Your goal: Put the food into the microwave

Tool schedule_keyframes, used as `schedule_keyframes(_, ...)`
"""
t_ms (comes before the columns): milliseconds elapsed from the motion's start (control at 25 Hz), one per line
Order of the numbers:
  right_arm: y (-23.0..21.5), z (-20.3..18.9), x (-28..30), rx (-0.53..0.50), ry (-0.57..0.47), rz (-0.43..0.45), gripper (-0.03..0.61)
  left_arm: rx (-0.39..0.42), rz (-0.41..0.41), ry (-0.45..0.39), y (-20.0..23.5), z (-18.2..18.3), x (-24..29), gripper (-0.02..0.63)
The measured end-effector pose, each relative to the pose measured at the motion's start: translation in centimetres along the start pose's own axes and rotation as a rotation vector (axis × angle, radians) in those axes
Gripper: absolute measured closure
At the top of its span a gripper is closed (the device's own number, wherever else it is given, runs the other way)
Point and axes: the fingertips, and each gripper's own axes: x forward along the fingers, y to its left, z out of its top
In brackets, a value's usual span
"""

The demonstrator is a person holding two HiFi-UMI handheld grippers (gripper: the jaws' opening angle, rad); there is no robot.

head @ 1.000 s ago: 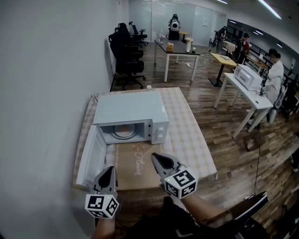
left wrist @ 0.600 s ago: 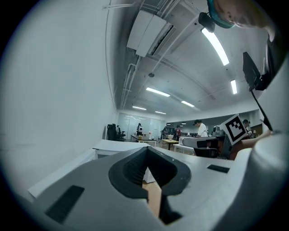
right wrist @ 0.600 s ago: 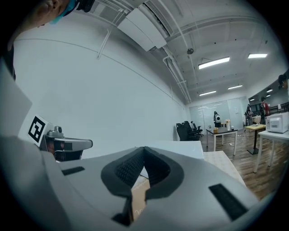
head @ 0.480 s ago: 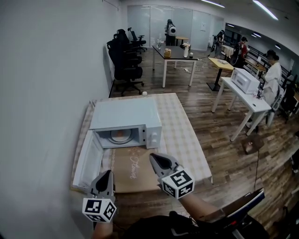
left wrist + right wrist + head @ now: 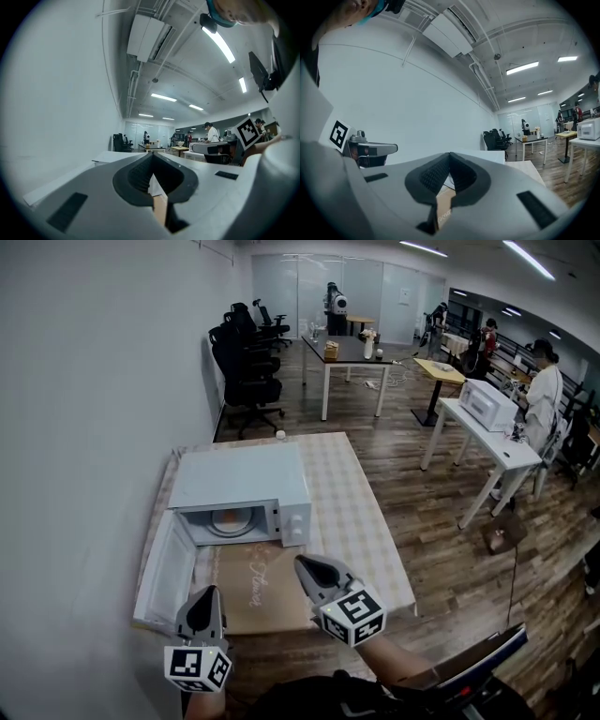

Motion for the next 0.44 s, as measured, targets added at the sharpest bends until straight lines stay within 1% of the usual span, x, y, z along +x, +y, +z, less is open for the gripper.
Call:
schedule_keyframes(200,-0.8,0.1,-0.1,0.007,-0.007,0.000,0.571,-0.020,-0.011,0.007,-0.5,-0.1,0.8,0.606)
schedule_keyframes(440,-1.4,0.0,-0.3,0.016,-0.013,0.006,0.571,-0.012,-0.002,0.013,-0.7,-0.2,1.3,0.606)
